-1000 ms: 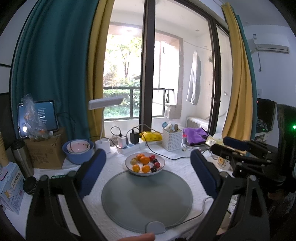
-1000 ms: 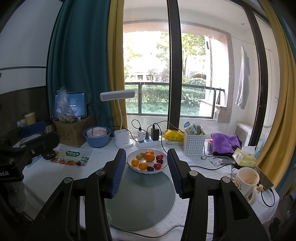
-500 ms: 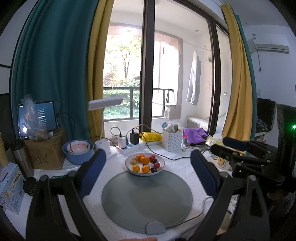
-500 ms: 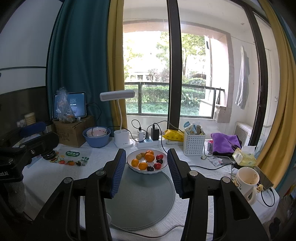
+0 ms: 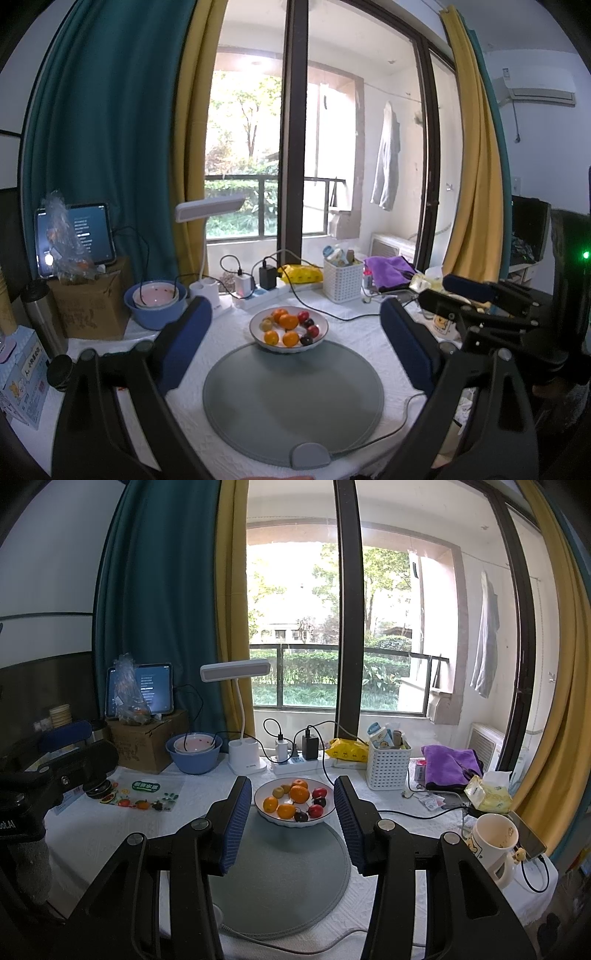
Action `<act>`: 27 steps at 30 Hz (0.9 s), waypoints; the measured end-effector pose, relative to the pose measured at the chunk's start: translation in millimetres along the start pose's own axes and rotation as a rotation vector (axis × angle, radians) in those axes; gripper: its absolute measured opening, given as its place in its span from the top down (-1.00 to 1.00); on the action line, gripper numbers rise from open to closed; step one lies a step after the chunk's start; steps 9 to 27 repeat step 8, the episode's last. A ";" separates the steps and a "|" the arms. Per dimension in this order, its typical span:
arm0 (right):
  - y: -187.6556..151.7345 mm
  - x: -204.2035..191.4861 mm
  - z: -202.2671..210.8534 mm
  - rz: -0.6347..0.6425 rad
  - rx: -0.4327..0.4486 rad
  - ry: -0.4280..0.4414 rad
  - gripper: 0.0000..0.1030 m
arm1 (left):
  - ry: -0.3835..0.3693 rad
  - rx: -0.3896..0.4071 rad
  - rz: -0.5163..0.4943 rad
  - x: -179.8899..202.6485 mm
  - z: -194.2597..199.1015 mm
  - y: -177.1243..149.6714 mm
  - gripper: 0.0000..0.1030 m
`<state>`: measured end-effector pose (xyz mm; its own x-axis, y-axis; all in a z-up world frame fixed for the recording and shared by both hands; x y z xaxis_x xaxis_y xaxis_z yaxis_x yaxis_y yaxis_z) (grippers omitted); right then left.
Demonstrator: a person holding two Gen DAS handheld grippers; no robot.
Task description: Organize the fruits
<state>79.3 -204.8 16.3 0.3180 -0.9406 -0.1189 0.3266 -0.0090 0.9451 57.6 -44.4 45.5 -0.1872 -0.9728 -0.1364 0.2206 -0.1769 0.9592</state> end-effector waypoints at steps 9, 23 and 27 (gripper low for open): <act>0.2 -0.5 -1.0 -0.002 0.001 0.000 0.05 | 0.000 0.015 -0.010 1.5 0.8 1.8 -0.82; 0.2 -0.5 -1.0 -0.002 0.001 0.000 0.05 | 0.000 0.015 -0.010 1.5 0.8 1.8 -0.82; 0.2 -0.5 -1.0 -0.002 0.001 0.000 0.05 | 0.000 0.015 -0.010 1.5 0.8 1.8 -0.82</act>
Point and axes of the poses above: each gripper's, at about its wrist camera, not at the fingertips, and z roughly against the way its jaws point, x to its right, y to its top, the point moved 8 cm from there along -z, roughly the way its jaws point, and after that the axes turned 11 degrees about -z, right-handed, at the moved point
